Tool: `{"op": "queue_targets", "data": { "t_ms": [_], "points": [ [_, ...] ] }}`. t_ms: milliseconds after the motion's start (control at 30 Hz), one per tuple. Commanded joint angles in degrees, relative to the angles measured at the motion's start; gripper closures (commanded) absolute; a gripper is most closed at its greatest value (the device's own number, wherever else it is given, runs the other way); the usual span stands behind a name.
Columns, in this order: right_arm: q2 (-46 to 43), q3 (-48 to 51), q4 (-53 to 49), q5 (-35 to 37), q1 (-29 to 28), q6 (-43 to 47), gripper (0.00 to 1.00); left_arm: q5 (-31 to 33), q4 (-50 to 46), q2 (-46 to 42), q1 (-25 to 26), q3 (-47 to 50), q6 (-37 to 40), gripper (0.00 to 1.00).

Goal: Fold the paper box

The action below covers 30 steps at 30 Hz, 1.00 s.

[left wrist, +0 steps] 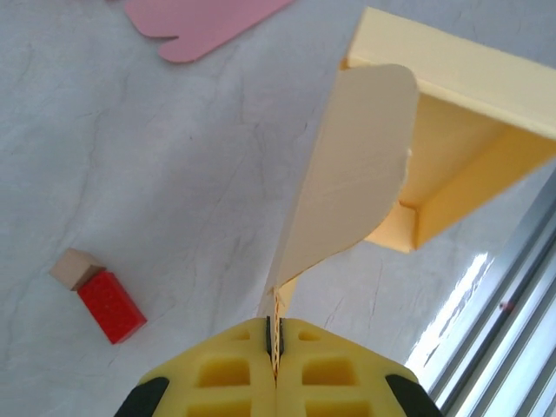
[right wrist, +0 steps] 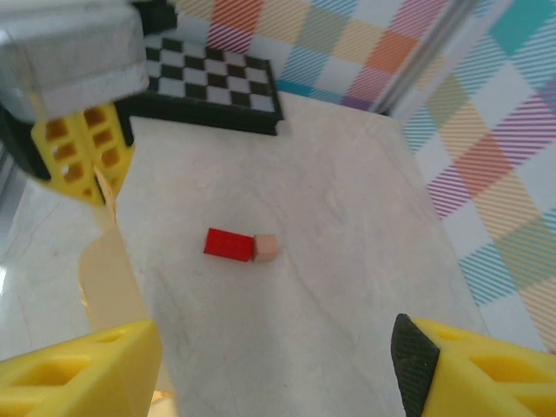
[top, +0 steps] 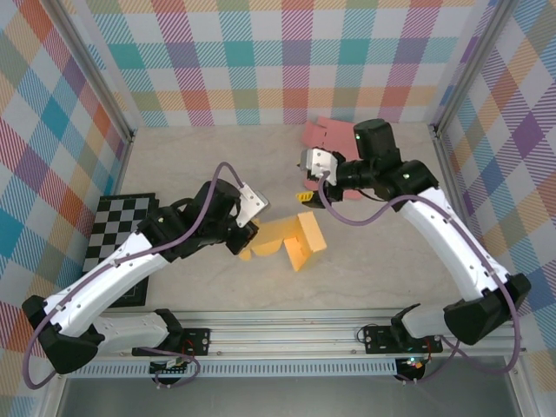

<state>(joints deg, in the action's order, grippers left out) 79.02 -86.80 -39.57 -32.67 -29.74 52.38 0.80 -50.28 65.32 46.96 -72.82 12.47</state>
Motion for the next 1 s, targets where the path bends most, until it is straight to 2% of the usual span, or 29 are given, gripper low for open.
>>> {"op": "queue_targets", "data": {
  "t_ms": [0,133,300,400,567,967],
  "points": [
    [3.61,-1.94,-3.47,-6.99,-0.47,11.15,0.28,-2.33,-5.58,-0.19,-0.15,-2.57,5.97,1.00],
    [8.18,-3.63,-6.17,-7.47,-2.86,14.29,0.31,-3.19,-5.09,0.22,0.41,-2.75,6.97,1.00],
    [13.10,-3.79,-6.61,-4.93,-5.97,10.88,0.34,0.62,-3.59,0.91,0.61,-2.64,7.10,1.00],
    [15.46,-4.66,-8.54,-7.63,-6.30,8.39,0.34,2.20,-2.92,1.20,0.75,-2.52,7.13,1.00],
    [18.48,-5.95,-14.37,-12.53,-6.56,10.13,0.35,3.17,-1.76,1.25,0.78,-2.12,7.74,1.00],
    [23.81,-10.57,-21.53,-14.58,-7.59,7.02,0.37,5.15,0.15,1.80,1.35,-1.10,7.80,1.00]
  ]
}}
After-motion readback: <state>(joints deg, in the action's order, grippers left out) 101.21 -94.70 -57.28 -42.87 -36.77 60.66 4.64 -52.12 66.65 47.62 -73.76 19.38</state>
